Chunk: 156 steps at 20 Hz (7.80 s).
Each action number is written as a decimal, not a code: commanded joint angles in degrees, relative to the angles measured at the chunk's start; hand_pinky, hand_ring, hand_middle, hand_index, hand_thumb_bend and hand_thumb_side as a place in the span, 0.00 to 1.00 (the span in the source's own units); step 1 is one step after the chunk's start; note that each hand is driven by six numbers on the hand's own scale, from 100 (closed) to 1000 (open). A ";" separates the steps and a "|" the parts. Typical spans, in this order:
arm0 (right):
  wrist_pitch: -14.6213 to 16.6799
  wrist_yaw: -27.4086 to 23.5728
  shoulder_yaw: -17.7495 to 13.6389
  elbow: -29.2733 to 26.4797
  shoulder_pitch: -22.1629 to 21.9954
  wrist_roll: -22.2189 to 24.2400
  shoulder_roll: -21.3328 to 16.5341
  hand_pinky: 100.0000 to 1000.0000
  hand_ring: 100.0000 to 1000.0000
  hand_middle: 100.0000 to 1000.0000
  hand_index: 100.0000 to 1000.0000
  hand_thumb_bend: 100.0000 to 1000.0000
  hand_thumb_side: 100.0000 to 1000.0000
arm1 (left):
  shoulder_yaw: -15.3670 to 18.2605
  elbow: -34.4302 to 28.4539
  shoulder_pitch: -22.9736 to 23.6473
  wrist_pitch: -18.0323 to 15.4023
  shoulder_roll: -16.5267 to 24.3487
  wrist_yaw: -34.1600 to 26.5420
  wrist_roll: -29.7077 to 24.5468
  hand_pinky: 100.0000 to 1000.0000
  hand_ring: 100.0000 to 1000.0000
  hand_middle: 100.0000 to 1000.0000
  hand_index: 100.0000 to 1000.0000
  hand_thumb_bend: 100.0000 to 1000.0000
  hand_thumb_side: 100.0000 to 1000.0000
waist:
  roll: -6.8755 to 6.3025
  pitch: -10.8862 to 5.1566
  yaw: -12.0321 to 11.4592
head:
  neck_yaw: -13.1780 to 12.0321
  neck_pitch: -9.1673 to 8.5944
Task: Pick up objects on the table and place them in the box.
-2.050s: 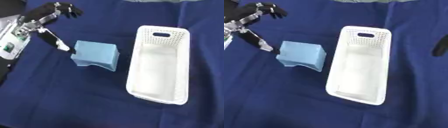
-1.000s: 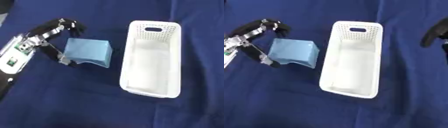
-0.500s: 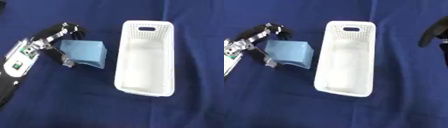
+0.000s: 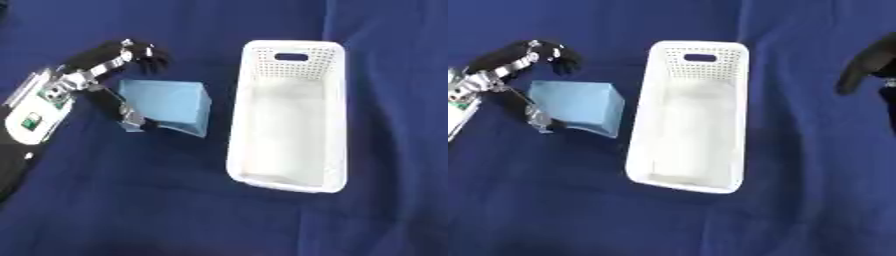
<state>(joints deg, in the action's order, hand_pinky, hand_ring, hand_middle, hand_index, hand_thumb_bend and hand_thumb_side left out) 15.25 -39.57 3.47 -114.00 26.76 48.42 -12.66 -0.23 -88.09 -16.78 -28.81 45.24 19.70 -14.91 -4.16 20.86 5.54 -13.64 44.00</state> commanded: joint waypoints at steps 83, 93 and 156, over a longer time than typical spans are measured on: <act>0.38 0.20 0.05 -0.59 0.53 2.44 -1.22 0.57 0.67 0.79 0.86 0.00 0.78 | 2.69 -5.19 0.37 1.76 6.37 7.91 -15.33 0.56 0.68 0.75 0.92 1.00 0.58 | -1.57 -1.04 -0.61 | 4.26 0.10; 0.68 -0.37 0.14 -0.59 1.87 2.37 -1.34 0.56 0.67 0.79 0.86 0.00 0.78 | -0.10 -8.42 1.00 3.55 1.68 9.25 -11.77 0.48 0.62 0.71 0.90 1.00 0.64 | -1.69 -0.09 0.02 | 4.48 0.12; -1.01 -0.99 0.47 -0.59 0.65 0.92 -1.09 0.54 0.65 0.77 0.85 0.00 0.77 | -1.92 -18.25 -17.86 11.63 2.89 28.11 27.90 0.00 0.00 0.00 0.05 0.47 0.00 | -2.77 -4.51 0.63 | 2.10 -4.83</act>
<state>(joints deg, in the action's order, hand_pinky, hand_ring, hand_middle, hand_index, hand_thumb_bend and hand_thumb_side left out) 13.85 -40.31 4.16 -114.00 26.68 49.17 -13.69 -1.92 -105.58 -33.63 -16.70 48.14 48.66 13.91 -6.99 17.72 6.19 -10.71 39.96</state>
